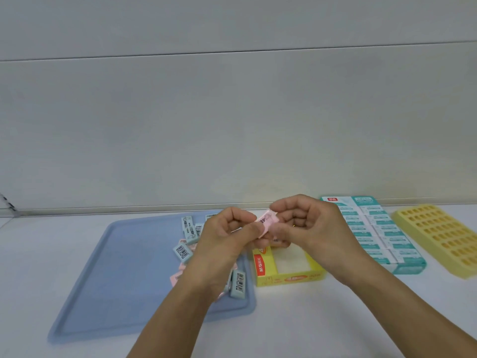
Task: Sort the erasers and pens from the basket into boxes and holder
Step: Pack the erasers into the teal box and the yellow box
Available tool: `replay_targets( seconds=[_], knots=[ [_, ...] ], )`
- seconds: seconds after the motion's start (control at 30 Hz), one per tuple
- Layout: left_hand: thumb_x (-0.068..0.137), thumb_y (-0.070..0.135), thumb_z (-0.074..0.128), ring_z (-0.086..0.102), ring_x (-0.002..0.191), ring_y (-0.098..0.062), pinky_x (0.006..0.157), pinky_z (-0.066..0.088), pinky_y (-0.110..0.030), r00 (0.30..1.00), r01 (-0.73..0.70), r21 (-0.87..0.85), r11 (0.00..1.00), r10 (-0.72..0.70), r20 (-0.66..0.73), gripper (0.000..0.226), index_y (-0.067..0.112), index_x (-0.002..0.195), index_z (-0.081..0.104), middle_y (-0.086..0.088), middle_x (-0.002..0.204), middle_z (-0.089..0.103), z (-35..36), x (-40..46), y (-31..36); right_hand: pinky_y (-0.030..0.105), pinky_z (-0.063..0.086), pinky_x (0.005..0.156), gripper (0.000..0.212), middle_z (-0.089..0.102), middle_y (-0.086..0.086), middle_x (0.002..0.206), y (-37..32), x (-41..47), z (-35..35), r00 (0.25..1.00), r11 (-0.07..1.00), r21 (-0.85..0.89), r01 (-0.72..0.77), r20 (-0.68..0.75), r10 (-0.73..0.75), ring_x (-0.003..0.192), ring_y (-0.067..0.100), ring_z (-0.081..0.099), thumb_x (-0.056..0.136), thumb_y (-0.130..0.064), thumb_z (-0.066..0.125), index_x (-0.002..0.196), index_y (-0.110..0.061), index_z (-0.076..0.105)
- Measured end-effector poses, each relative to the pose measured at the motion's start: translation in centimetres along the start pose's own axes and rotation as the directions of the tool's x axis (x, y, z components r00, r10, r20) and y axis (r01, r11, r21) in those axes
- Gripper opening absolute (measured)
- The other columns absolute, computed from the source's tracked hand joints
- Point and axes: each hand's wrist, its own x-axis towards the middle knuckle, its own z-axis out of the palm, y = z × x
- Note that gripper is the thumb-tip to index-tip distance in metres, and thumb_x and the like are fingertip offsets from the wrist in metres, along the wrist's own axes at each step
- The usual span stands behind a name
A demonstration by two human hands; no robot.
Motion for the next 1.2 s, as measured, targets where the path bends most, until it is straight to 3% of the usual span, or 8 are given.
replay_targets(
  seconds=[0.17, 0.3, 0.47, 0.57, 0.7, 0.83, 0.97, 1.2],
  knots=[
    [0.075, 0.000, 0.077, 0.072, 0.074, -0.029, 0.066, 0.059, -0.028, 0.997, -0.060, 0.053, 0.997, 0.063, -0.048, 0.017, 0.004, 0.081, 0.061, -0.019, 0.083, 0.073, 0.9, -0.1, 0.0, 0.022, 0.049, 0.048, 0.005, 0.067, 0.011, 0.063, 0.1, 0.1, 0.4, 0.984, 0.979, 0.189, -0.081, -0.141, 0.108, 0.053, 0.016, 0.058, 0.078, 0.000, 0.074, 0.082, -0.002, 0.072],
    [0.075, 0.001, 0.078, 0.073, 0.078, -0.029, 0.070, 0.060, -0.031, 0.993, -0.070, 0.024, 0.997, 0.072, -0.096, 0.025, 0.004, 0.096, 0.064, -0.015, 0.082, 0.075, 1.3, -0.2, 0.3, 0.022, 0.053, 0.060, 0.010, 0.073, -0.009, 0.074, -0.1, -0.3, 0.4, 0.989, 0.974, -0.224, 0.007, -0.145, -0.041, 0.066, 0.006, 0.066, 0.085, -0.016, 0.072, 0.086, -0.023, 0.078],
    [0.090, 0.008, 0.065, 0.074, 0.076, -0.022, 0.064, 0.057, -0.022, 0.995, -0.035, -0.051, 0.998, 0.030, -0.098, 0.009, 0.003, 0.096, 0.068, -0.013, 0.084, 0.075, 1.6, -0.3, 0.3, 0.029, 0.049, 0.068, 0.013, 0.062, -0.012, 0.082, -0.3, -0.7, 0.6, 0.961, 0.683, -0.701, 0.205, 0.010, -0.277, 0.073, 0.005, 0.058, 0.087, -0.040, 0.066, 0.098, -0.041, 0.072],
    [0.092, 0.011, 0.063, 0.074, 0.078, -0.024, 0.068, 0.059, -0.024, 0.996, 0.003, -0.071, 0.997, -0.009, -0.085, 0.014, -0.001, 0.099, 0.066, -0.016, 0.086, 0.075, 1.5, -0.2, 0.2, 0.026, 0.041, 0.066, 0.015, 0.055, -0.010, 0.086, -0.5, -0.7, 0.9, 0.953, 0.540, -0.811, 0.227, 0.071, -0.293, 0.077, 0.005, 0.050, 0.087, -0.046, 0.062, 0.099, -0.038, 0.068],
    [0.090, 0.018, 0.066, 0.072, 0.086, -0.015, 0.076, 0.056, -0.022, 0.999, -0.027, 0.139, 0.990, 0.030, -0.024, 0.013, 0.009, 0.099, 0.068, -0.006, 0.089, 0.076, 1.2, -0.3, 0.0, 0.028, 0.041, 0.064, 0.010, 0.051, -0.009, 0.080, -0.3, -0.2, 0.3, 0.948, 0.590, -0.778, 0.216, 0.024, -0.316, 0.070, 0.007, 0.050, 0.088, -0.037, 0.061, 0.091, -0.030, 0.067],
    [0.071, 0.061, 0.070, 0.050, 0.117, 0.005, 0.099, 0.042, -0.022, 0.992, -0.121, 0.692, 0.712, 0.054, 0.118, 0.067, 0.039, 0.131, 0.051, 0.024, 0.127, 0.057, -0.2, -0.7, -1.0, 0.031, 0.037, 0.064, 0.010, 0.050, -0.008, 0.082, 0.9, 0.1, -1.8, 0.987, 0.432, -0.889, 0.149, 0.105, -0.123, 0.076, 0.014, 0.051, 0.088, -0.032, 0.056, 0.083, -0.023, 0.060],
    [0.075, 0.054, 0.075, 0.039, 0.129, -0.006, 0.107, 0.033, -0.026, 0.982, -0.164, 0.877, 0.452, -0.011, 0.189, 0.090, 0.035, 0.149, 0.027, 0.016, 0.142, 0.044, -0.2, -0.7, -2.3, 0.031, 0.043, 0.074, 0.021, 0.061, -0.005, 0.103, 2.3, 0.1, -1.7, 0.979, 0.273, -0.946, 0.173, 0.195, 0.056, 0.098, 0.020, 0.057, 0.090, -0.032, 0.054, 0.107, -0.027, 0.066],
    [0.075, 0.051, 0.075, 0.042, 0.125, -0.007, 0.104, 0.037, -0.027, 0.986, -0.152, 0.895, 0.420, 0.001, 0.167, 0.088, 0.039, 0.147, 0.026, 0.016, 0.139, 0.046, -0.6, -0.5, -2.6, 0.027, 0.040, 0.072, 0.022, 0.061, -0.007, 0.107, 3.9, 1.2, -1.0, 0.973, 0.281, -0.942, 0.182, 0.214, 0.086, 0.098, 0.018, 0.058, 0.092, -0.034, 0.058, 0.110, -0.029, 0.070]
  ],
)
